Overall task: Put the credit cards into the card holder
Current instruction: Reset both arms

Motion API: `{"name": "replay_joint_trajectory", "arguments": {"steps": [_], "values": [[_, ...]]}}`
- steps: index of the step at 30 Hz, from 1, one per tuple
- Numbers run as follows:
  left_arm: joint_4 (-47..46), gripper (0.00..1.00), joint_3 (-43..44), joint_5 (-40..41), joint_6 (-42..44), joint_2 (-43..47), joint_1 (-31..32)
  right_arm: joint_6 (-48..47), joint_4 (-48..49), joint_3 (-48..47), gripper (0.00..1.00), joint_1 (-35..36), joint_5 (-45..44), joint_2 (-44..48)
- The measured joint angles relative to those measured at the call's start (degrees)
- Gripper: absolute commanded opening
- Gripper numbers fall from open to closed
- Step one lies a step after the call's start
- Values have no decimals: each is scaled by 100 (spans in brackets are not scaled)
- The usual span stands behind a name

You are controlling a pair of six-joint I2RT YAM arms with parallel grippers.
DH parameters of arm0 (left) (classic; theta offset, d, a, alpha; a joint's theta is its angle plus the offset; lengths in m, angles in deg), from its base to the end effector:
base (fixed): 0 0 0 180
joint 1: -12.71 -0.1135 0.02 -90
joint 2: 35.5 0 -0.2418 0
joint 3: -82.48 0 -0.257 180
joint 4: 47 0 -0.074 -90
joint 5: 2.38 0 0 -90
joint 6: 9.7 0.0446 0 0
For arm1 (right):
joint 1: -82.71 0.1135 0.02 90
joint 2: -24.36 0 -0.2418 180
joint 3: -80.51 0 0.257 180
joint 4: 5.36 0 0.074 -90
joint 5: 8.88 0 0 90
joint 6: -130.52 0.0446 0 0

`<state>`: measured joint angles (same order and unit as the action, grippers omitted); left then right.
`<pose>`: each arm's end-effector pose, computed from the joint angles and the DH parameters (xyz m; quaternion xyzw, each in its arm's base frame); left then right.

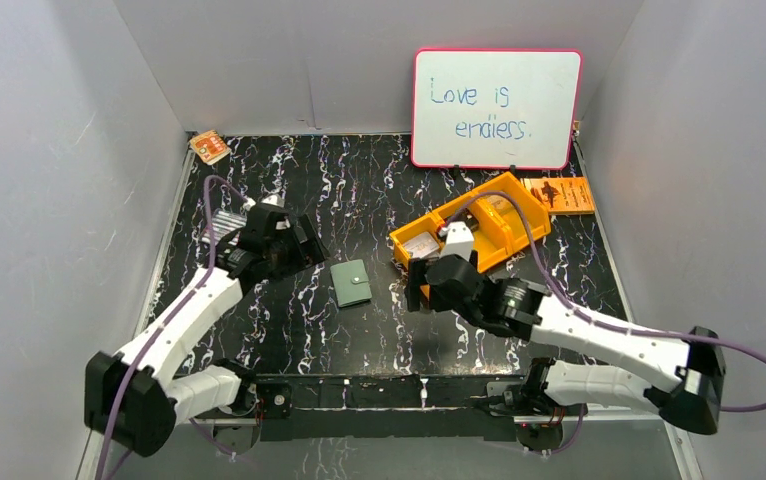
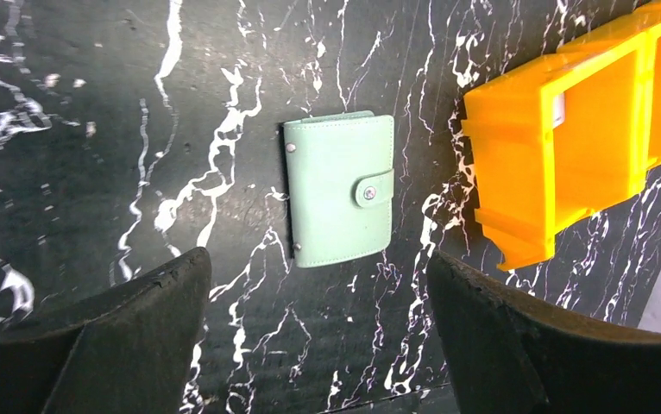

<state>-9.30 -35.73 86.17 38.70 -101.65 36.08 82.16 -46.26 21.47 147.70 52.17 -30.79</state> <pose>0.2442 -0.1068 0.2357 -0.1397 0.9030 -0.2279 0.3365 0.1162 0.1979 0.2613 -0.0662 0.8712 0.2128 0.4375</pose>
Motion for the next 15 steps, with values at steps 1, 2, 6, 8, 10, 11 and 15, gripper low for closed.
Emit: {"name": "replay_joint_trajectory", "arguments": {"steps": [1,2,6,8,10,11,15], "values": [[142,92,17,101,-2,157,0,2,-151,-131,99,-46,-142,-210],[293,92,59,201,7,343,0,-2,-275,-326,99,-118,-258,-442],[782,92,496,549,175,1067,0,-254,-704,-1491,99,-588,-695,-1239],[927,92,778,686,251,1252,0,-575,-719,-1978,99,-826,-887,-1392],[1034,92,957,778,313,1357,0,-850,-708,-2310,99,-1108,-968,-1429],[1080,92,999,813,337,1390,0,-935,-708,-2415,99,-1263,-935,-1436],[1403,92,1279,994,479,1403,0,-1241,-723,-2986,99,-2339,-719,-1644]]}}
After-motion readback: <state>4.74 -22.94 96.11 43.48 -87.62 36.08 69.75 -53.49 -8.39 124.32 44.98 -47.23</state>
